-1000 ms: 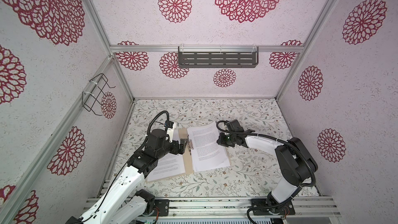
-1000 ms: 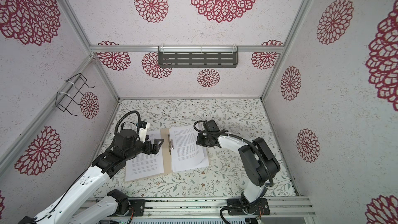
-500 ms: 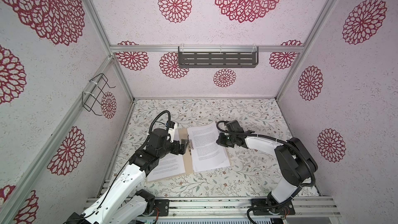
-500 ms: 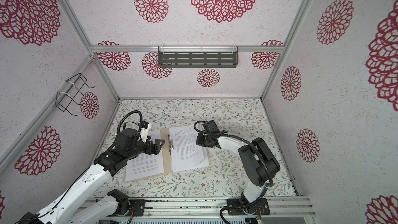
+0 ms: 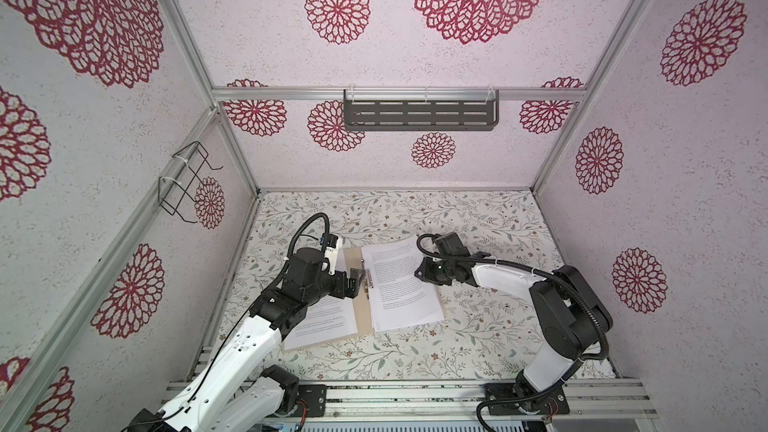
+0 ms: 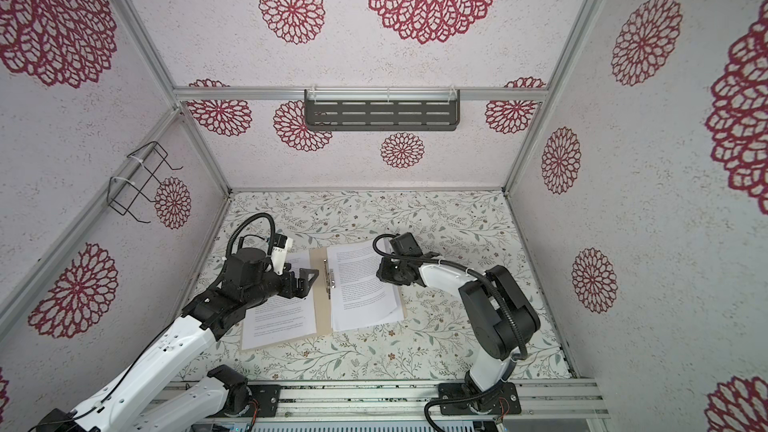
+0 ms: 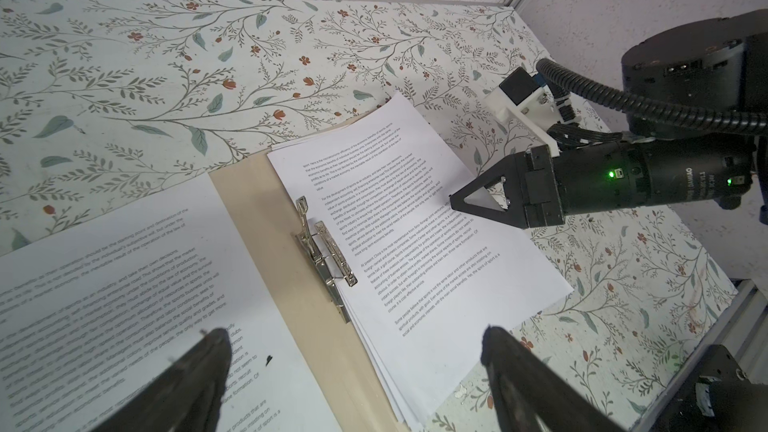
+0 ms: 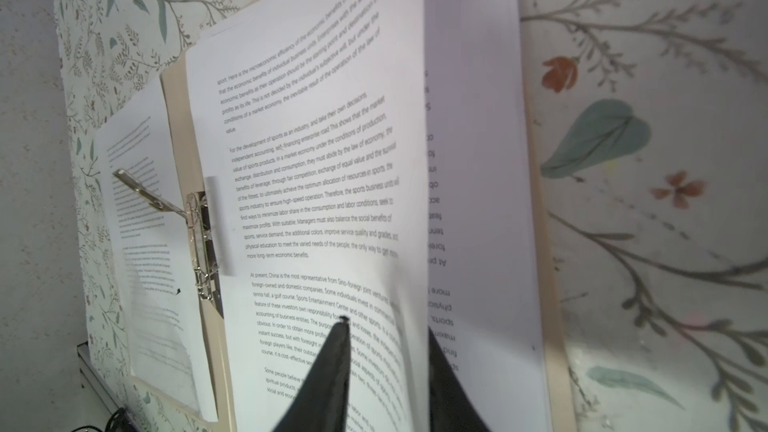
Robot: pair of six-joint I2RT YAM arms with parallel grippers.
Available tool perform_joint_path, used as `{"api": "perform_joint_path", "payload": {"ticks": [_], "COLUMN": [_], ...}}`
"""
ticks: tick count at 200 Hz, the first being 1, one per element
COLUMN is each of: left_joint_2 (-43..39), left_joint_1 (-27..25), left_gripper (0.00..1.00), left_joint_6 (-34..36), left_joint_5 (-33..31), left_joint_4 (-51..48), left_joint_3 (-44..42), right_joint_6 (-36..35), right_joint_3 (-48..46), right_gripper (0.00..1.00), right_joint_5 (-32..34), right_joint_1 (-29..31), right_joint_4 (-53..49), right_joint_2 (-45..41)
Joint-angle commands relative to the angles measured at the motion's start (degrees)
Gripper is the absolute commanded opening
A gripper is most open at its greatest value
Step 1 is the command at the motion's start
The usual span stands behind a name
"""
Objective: Put the files into the folder
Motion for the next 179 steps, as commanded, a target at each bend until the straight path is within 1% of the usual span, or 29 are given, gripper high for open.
{"api": "perform_joint_path", "payload": {"ticks": [1, 35, 54, 78, 90, 96, 99, 104, 110, 131, 142, 150, 161, 164, 179], "left_joint_2": [0.4, 1.1, 2.2, 4.2, 5.9, 7.0, 7.6, 8.9, 10.5, 17.3, 20.7, 22.9, 25.9, 26.7, 30.1], "left_joint_1": [0.4, 0.4, 0.4, 0.5, 0.6, 0.7, 0.8, 0.8, 1.1, 2.0, 2.2, 2.3, 2.3, 2.3, 2.4], "left_gripper": [0.97, 0.97, 0.97, 0.97, 0.98, 1.0, 0.99, 0.95, 0.88, 0.52, 0.35, 0.2, 0.03, 0.0, 0.0], "left_joint_6": [0.3, -0.3, -2.0, -8.7, -13.1, -14.8, -15.6, -17.0, -18.4, -20.5, -21.1, -21.7, -22.7, -22.9, -23.7], "left_joint_5": [0.0, -0.4, -0.8, -1.9, -2.8, -3.3, -3.6, -4.1, -4.4, -2.1, 0.5, 1.9, 2.3, 2.1, 2.0], "left_joint_4": [0.0, -0.3, -1.2, -2.2, -2.2, -2.3, -2.3, -2.4, -2.5, -1.7, 0.1, 1.7, 2.8, 2.8, 4.3], "left_joint_3": [1.6, 1.8, 2.4, 2.4, 1.7, 1.4, 1.3, 1.0, 0.6, 1.1, 1.4, 1.7, 2.1, 2.3, 2.9], "right_joint_6": [-1.7, -5.1, -7.7, -10.2, -11.1, -11.4, -11.5, -11.7, -12.0, -12.6, -12.7, -12.6, -12.7, -12.8, -13.0], "right_joint_3": [1.6, 3.6, 5.3, 6.9, 7.1, 7.2, 7.4, 7.6, 7.8, 7.8, 7.0, 6.5, 6.0, 5.8, 5.2], "right_gripper": [0.43, 0.58, 0.63, 0.72, 0.73, 0.73, 0.73, 0.74, 0.74, 0.75, 0.76, 0.77, 0.78, 0.78, 0.8], "right_joint_5": [2.8, 6.1, 7.0, 7.2, 6.2, 5.6, 5.2, 4.9, 4.8, 3.6, 2.6, 1.8, 1.0, 0.8, 0.0], "right_joint_1": [0.3, 0.2, -0.6, -2.4, -3.7, -4.2, -4.5, -4.8, -5.3, -6.6, -7.4, -8.1, -8.8, -8.9, -9.6], "right_joint_4": [-3.1, -7.6, -9.9, -11.1, -10.6, -10.2, -10.2, -10.1, -10.1, -9.2, -8.0, -7.2, -6.4, -6.1, -4.9], "right_joint_2": [-1.8, -2.1, -1.9, -2.5, -2.8, -2.7, -2.6, -2.5, -2.3, -1.8, -1.9, -2.0, -2.0, -1.9, -1.8]}}
